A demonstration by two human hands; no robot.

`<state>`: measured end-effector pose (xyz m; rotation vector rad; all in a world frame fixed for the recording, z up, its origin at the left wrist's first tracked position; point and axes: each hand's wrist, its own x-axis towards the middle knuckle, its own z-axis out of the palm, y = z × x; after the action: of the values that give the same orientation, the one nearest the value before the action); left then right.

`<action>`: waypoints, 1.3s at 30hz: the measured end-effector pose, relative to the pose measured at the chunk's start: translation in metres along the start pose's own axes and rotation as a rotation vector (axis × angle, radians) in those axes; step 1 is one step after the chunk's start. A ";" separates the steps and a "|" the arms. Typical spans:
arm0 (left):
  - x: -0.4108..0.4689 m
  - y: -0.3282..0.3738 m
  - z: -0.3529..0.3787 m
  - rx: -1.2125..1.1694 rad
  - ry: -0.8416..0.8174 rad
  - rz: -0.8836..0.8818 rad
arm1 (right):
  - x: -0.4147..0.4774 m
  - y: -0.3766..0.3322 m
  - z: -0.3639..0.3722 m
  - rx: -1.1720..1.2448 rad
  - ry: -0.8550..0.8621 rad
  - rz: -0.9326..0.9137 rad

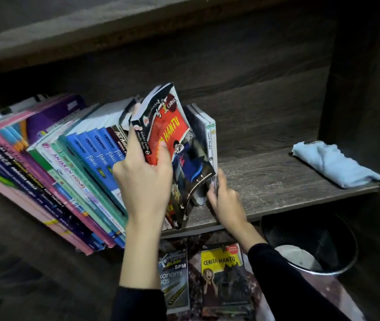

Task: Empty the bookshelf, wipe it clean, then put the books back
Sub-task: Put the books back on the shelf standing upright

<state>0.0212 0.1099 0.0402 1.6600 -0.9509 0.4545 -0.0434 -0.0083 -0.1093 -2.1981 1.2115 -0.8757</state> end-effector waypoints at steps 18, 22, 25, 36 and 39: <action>0.007 0.005 0.026 -0.035 0.041 0.200 | 0.000 0.005 0.011 0.190 0.295 0.095; 0.008 0.002 0.026 -0.037 0.080 0.173 | 0.001 0.005 0.010 0.212 0.316 0.172; 0.011 -0.004 0.025 -0.037 0.146 0.093 | 0.003 0.005 0.010 0.295 0.363 0.239; -0.001 -0.020 0.049 -0.078 0.132 0.050 | 0.001 0.003 0.008 0.250 0.334 0.190; -0.012 -0.032 0.065 -0.078 0.051 -0.033 | -0.002 -0.004 0.002 0.181 0.315 0.062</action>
<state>0.0277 0.0551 -0.0089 1.5844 -0.8916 0.4300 -0.0406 -0.0041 -0.1084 -1.9188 1.2766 -1.2886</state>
